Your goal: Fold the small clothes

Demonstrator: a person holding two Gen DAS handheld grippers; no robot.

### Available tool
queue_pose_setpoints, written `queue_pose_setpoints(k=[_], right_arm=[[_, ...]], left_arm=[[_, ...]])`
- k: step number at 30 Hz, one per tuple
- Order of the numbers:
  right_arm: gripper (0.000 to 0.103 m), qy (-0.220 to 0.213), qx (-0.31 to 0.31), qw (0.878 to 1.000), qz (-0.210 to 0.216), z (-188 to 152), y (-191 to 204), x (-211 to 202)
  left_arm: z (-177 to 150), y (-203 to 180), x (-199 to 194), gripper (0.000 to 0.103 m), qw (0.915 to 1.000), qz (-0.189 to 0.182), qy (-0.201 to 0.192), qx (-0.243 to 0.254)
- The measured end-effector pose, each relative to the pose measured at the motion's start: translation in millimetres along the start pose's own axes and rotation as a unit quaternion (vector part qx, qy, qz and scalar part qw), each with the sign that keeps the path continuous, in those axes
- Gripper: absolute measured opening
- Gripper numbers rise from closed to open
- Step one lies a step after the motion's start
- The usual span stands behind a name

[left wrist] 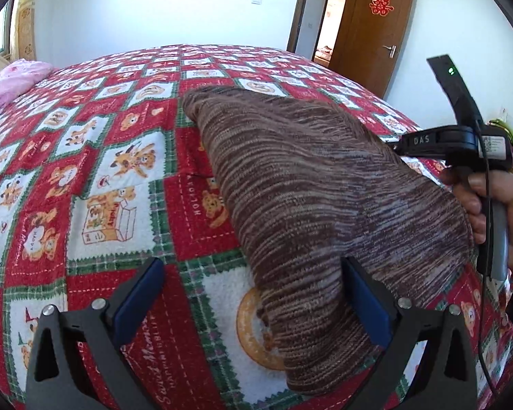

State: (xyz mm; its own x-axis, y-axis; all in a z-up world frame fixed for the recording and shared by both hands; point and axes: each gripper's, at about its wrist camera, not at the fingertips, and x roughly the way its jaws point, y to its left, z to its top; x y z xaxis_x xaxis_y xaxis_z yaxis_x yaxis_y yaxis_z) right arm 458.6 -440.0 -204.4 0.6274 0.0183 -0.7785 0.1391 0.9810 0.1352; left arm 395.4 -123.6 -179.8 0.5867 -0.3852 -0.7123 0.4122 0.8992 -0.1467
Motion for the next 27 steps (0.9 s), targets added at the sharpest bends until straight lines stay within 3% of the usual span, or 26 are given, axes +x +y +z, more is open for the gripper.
queue_pose_setpoints(k=[1, 2, 4, 7, 9, 11, 12, 17, 18, 20, 22, 23, 24, 25, 27], right_arm=[[0.020, -0.025, -0.012, 1.000, -0.007, 0.4, 5.6, -11.7], [0.021, -0.047, -0.026, 0.999, -0.001, 1.6, 14.0, -23.6], [0.023, -0.070, -0.071, 0.994, 0.044, 5.6, 40.3, -42.7], [0.033, -0.032, -0.146, 0.981, 0.125, 11.2, 94.2, -39.9], [0.034, 0.009, -0.162, 0.979, 0.122, 12.7, 118.1, -18.6], [0.034, 0.058, -0.148, 0.984, 0.075, 16.9, 127.4, 22.1], [0.034, 0.063, -0.134, 0.987, 0.062, 21.1, 123.8, 40.6], [0.036, 0.048, -0.068, 0.994, 0.069, 36.2, 116.3, 30.4], [0.037, 0.030, -0.078, 0.994, 0.068, 32.1, 120.9, 17.2], [0.040, -0.004, -0.123, 0.986, 0.114, 14.0, 134.1, -10.7], [0.048, 0.016, -0.170, 0.973, 0.153, -7.4, 147.5, -16.7], [0.049, 0.051, -0.203, 0.969, 0.135, -20.6, 157.0, -5.9], [0.049, 0.055, -0.240, 0.964, 0.105, -35.0, 163.6, 1.6], [0.054, 0.024, -0.245, 0.964, 0.103, -37.4, 161.8, -4.4], [0.055, 0.034, -0.209, 0.969, 0.125, -30.7, 149.8, -6.7]], left_arm=[[-0.1, 0.8, -0.3, 0.103, 1.0000, -0.001, 0.000, -0.001], [-0.2, 1.9, -0.7, 0.103, 1.0000, -0.004, -0.001, -0.003], [-0.1, 3.2, -1.2, 0.103, 1.0000, -0.007, -0.002, -0.005], [0.2, 4.4, -1.3, 0.103, 0.9999, -0.012, -0.003, -0.008], [0.3, 3.0, -1.0, 0.103, 0.9999, -0.013, -0.001, -0.005], [0.7, -1.0, 1.7, 0.103, 1.0000, -0.004, 0.005, 0.006], [0.8, -2.7, 2.5, 0.103, 0.9999, -0.002, 0.007, 0.010], [0.2, -4.6, 3.7, 0.103, 0.9998, 0.003, 0.011, 0.018], [0.3, -3.7, 3.5, 0.103, 0.9998, 0.000, 0.010, 0.016], [0.3, -0.9, 2.4, 0.103, 0.9999, -0.008, 0.007, 0.010], [0.1, 1.9, 0.8, 0.103, 0.9999, -0.016, 0.002, 0.002], [0.2, 3.5, 0.3, 0.103, 0.9998, -0.021, 0.000, -0.002], [0.2, 4.6, 0.0, 0.103, 0.9997, -0.025, -0.001, -0.005], [0.4, 4.7, 0.3, 0.103, 0.9996, -0.026, -0.001, -0.006], [0.9, 4.1, 1.8, 0.103, 0.9997, -0.024, 0.001, -0.007]])
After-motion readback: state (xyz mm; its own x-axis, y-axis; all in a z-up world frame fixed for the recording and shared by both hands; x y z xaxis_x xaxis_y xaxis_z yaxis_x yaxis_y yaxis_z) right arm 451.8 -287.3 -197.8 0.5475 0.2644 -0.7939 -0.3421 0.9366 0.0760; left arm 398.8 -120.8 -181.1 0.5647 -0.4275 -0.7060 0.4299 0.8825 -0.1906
